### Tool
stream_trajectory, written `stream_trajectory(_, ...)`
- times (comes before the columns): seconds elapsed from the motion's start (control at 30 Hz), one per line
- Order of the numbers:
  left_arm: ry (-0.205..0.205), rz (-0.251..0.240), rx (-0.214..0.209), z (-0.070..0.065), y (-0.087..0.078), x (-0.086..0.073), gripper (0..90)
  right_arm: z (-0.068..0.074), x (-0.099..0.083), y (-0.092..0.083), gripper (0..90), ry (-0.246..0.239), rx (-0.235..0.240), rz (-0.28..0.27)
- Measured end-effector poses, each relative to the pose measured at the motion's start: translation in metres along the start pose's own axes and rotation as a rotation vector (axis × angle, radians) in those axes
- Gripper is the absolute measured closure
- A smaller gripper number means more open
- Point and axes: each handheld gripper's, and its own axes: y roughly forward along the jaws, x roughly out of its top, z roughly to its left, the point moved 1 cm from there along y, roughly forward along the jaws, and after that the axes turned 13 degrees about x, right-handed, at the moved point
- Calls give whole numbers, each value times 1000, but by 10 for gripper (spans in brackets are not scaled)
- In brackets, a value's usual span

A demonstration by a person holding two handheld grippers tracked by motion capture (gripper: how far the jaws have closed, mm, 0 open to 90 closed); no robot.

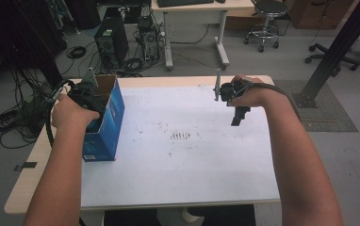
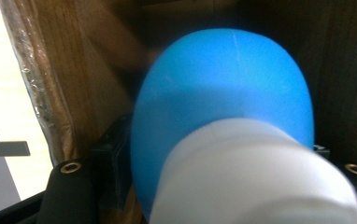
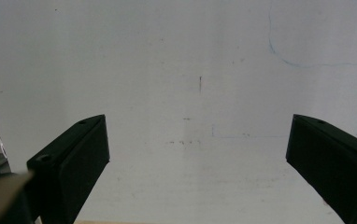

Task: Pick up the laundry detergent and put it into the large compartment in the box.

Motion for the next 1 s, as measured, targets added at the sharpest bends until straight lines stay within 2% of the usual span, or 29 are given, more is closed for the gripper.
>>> stream_trajectory(0.1, -14, -6, -8, 1, -3, -1, 316, 0, -1, 0, 59, 1, 1, 0)
stream_trajectory(0.37, -19, 5, 5, 0, -10, -2, 297, 1, 0, 0, 59, 1, 0, -3)
stream_trajectory(0.7, -36, -13, 34, 1, -22, -4, 248, 3, -3, -3, 59, 0, -5, -10)
stream_trajectory(1.0, -43, -43, 23, 2, -36, -7, 226, 4, -4, -4, 59, 1, -5, -14)
